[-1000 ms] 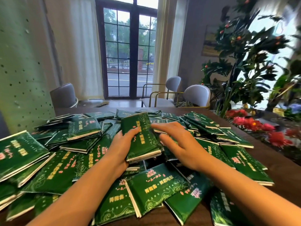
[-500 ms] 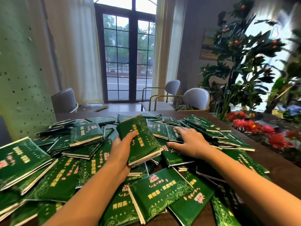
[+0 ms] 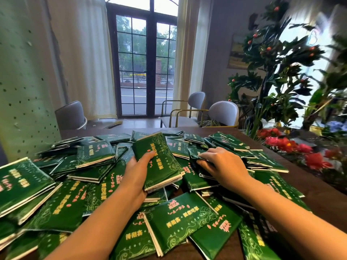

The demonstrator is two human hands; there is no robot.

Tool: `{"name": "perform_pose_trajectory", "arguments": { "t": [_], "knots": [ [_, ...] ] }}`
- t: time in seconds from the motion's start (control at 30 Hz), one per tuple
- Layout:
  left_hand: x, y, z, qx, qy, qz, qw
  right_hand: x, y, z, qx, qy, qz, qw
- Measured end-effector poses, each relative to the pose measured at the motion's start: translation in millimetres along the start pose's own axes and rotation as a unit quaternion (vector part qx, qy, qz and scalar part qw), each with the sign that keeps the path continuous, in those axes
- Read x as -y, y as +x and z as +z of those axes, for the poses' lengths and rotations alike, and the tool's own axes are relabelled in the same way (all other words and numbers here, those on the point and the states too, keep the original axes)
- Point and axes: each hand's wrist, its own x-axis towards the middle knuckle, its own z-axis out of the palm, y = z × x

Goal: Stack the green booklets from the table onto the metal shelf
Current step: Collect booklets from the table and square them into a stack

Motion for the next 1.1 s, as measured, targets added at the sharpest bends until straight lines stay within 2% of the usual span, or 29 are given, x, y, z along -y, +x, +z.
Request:
{"name": "perform_pose_trajectory", "arguments": {
  "t": [0.2, 0.33, 0.57, 0.7, 0.77, 0.83, 1.1],
  "knots": [
    [0.5, -0.5, -0.3, 0.006, 0.006, 0.001, 1.0, -4.8, -1.4, -1.9, -0.15, 0.143, 0.057, 0.977],
    [0.5, -1.0, 0.1, 0.011, 0.005, -0.002, 1.0, -1.1, 1.2, -11.3, -0.234, 0.298, 0.148, 0.914],
    [3.1, -0.7, 3.8, -0.006, 0.034, 0.007, 0.999, 19.0, 4.7, -23.6, -0.204, 0.501, 0.245, 0.805],
    [5.2, 0.0, 5.1, -0.026, 0.056, 0.02, 0.998, 39.3, 5.0, -23.3, -0.158, 0.595, 0.247, 0.748],
    [5.7, 0.7, 5.7, -0.029, 0.044, 0.017, 0.998, 49.4, 4.3, -24.2, -0.144, 0.608, 0.245, 0.742],
    [7.2, 2.1, 5.1, -0.026, 0.019, 0.015, 0.999, 57.6, 1.9, -25.2, -0.13, 0.607, 0.224, 0.751],
    [5.7, 4.7, 6.6, -0.033, -0.027, 0.002, 0.999, 81.0, -5.2, -14.4, -0.055, 0.508, 0.108, 0.852]
  ]
}}
